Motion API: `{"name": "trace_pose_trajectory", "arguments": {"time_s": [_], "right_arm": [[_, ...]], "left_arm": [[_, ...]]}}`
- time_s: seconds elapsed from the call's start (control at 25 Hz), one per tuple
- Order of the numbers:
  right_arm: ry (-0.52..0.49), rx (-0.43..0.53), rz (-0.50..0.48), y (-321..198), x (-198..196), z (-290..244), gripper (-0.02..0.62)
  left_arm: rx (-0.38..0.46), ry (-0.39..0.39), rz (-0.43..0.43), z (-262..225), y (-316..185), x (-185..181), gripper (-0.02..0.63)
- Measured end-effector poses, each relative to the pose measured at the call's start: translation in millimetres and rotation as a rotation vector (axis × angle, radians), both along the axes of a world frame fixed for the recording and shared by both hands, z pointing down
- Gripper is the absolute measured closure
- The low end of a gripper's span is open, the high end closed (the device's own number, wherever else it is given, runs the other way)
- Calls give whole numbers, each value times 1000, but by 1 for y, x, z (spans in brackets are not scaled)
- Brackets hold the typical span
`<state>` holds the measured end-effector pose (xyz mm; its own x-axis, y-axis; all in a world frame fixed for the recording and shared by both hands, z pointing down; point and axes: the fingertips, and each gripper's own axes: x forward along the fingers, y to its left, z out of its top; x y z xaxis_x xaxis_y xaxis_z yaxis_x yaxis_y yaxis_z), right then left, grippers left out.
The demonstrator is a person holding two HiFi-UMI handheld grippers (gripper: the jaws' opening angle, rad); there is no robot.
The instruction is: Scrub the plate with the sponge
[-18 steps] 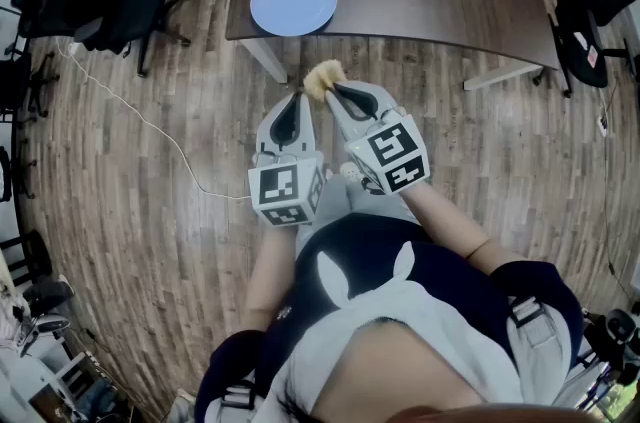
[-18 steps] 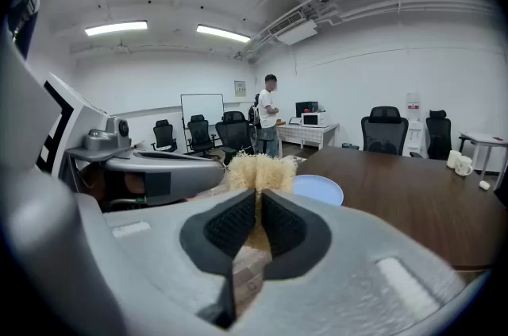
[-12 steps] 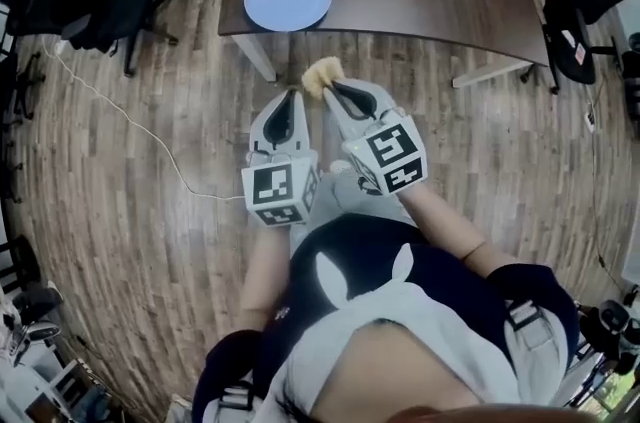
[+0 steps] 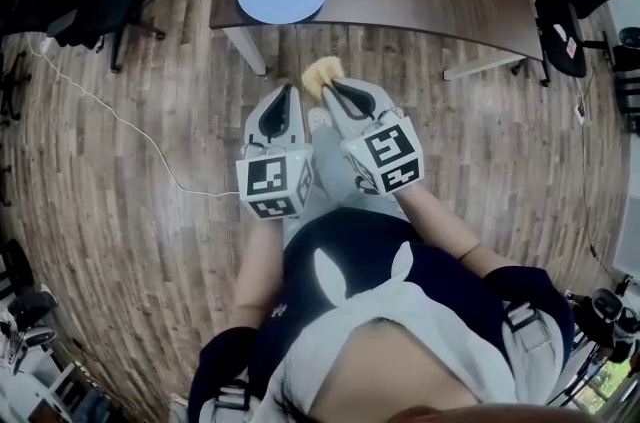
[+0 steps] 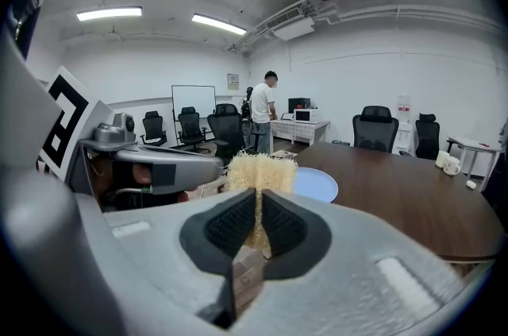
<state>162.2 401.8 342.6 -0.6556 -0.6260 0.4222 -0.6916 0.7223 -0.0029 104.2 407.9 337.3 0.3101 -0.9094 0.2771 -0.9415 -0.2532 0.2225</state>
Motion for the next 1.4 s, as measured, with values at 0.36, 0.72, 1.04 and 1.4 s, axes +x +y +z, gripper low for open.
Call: {"name": "trace_pose_trajectory", "arguments": {"time_s": [0.36, 0.72, 1.04, 1.4], "right_arm": [[-35, 6, -10, -71, -12, -3, 575], [-40, -23, -35, -163, -19, 6, 574], [-27, -44, -78, -239, -32, 13, 574], [6, -91, -156, -301, -54, 38, 574]], "left_arm": [[-18, -23, 2, -2, -64, -15, 595], [-44, -55, -12, 4, -154, -24, 597], [-68, -55, -62, 14, -226, -41, 597], [-157, -41, -154, 49, -277, -70, 595]]}}
